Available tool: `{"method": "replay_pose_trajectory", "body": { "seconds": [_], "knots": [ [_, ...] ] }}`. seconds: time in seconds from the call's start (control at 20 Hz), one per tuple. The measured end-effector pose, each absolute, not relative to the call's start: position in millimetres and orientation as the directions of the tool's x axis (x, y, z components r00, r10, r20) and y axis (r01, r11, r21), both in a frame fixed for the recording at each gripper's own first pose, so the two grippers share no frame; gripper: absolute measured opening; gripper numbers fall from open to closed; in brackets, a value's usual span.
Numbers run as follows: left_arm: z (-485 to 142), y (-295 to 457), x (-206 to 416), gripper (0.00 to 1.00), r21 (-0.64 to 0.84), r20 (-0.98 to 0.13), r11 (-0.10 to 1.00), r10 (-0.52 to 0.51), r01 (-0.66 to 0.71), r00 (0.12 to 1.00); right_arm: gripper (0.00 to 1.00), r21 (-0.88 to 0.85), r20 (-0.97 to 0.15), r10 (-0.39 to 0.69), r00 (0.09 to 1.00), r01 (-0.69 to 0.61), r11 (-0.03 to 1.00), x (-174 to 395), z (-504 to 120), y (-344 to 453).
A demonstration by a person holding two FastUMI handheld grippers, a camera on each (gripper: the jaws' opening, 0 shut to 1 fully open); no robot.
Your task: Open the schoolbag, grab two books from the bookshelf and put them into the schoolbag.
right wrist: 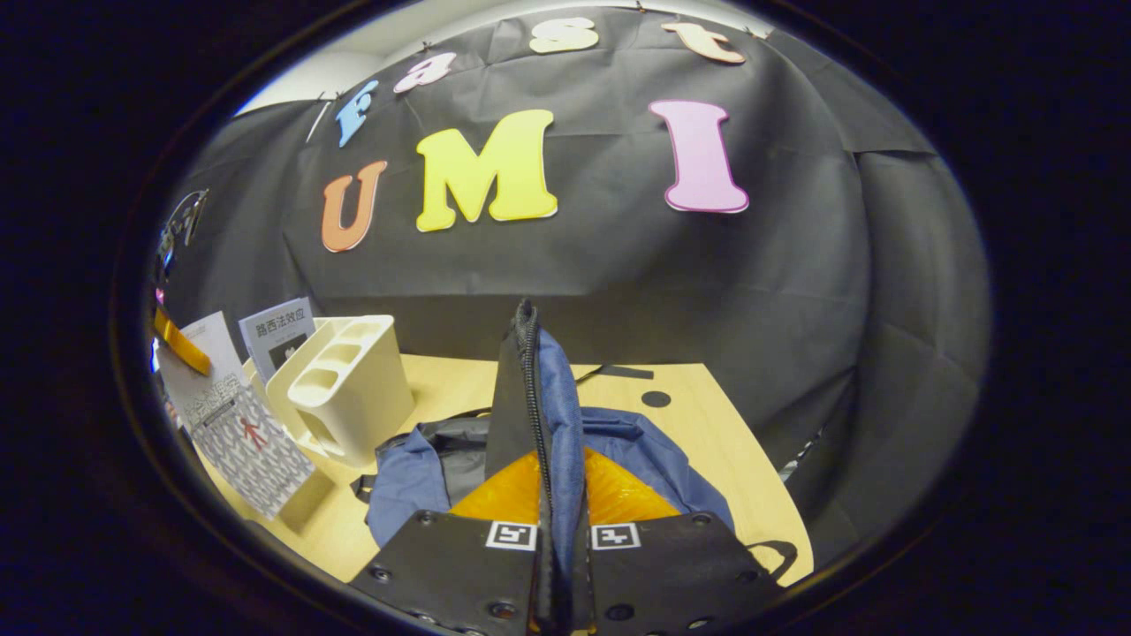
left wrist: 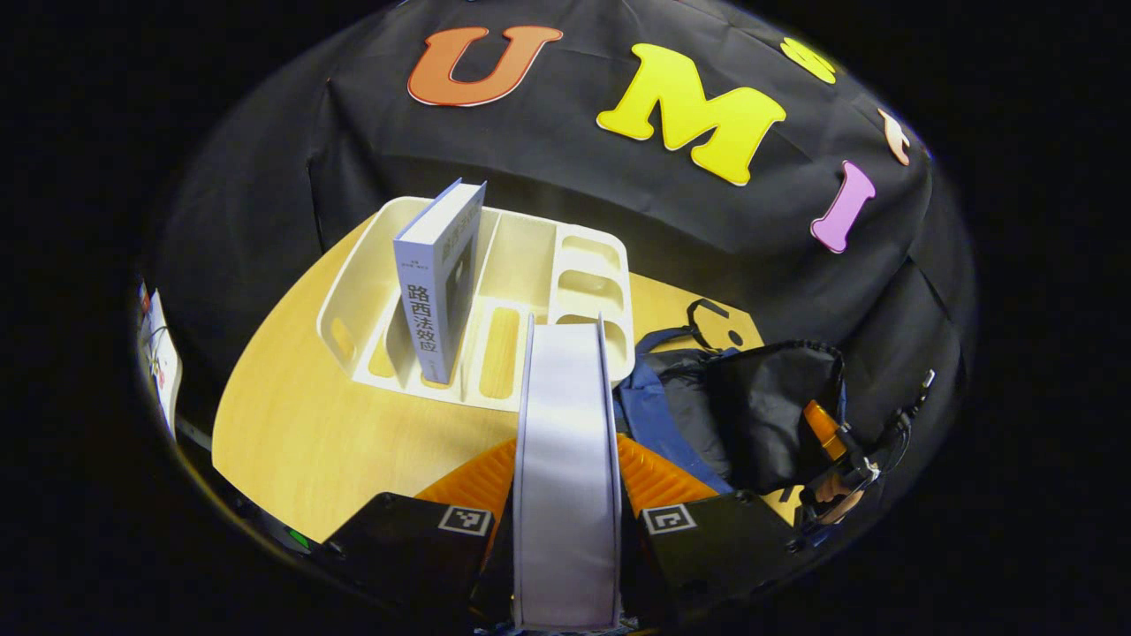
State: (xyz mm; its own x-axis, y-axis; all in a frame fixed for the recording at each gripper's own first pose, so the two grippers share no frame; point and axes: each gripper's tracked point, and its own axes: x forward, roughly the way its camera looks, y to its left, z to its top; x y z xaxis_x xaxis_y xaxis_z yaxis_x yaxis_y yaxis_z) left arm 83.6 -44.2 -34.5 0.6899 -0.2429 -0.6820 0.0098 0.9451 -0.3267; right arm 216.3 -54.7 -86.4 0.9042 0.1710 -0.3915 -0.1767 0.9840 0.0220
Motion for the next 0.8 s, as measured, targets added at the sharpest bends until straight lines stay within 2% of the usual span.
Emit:
{"method": "replay_pose_trajectory", "body": {
  "seconds": [0.45, 0.65, 0.8],
  "knots": [
    [-40.9, -141.6, 113.1, 0.48, -0.558, -0.592, 0.825, -0.468, 0.085, 0.656, 0.08, 0.003, -0.394, 0.157, 0.906, -0.170, 0.985, 223.6, -64.5, -54.5],
    [-49.3, -175.6, 143.7, 0.48, -0.678, -0.516, 0.732, -0.537, 0.065, 0.668, 0.10, -0.004, -0.392, 0.155, 0.907, -0.170, 0.985, 226.6, -59.1, -58.0],
    [-65.3, -192.0, 164.7, 0.48, -0.734, -0.491, 0.679, -0.547, 0.016, 0.678, 0.08, 0.007, -0.387, 0.154, 0.909, -0.164, 0.986, 229.5, -51.2, -61.4]
  ]
}}
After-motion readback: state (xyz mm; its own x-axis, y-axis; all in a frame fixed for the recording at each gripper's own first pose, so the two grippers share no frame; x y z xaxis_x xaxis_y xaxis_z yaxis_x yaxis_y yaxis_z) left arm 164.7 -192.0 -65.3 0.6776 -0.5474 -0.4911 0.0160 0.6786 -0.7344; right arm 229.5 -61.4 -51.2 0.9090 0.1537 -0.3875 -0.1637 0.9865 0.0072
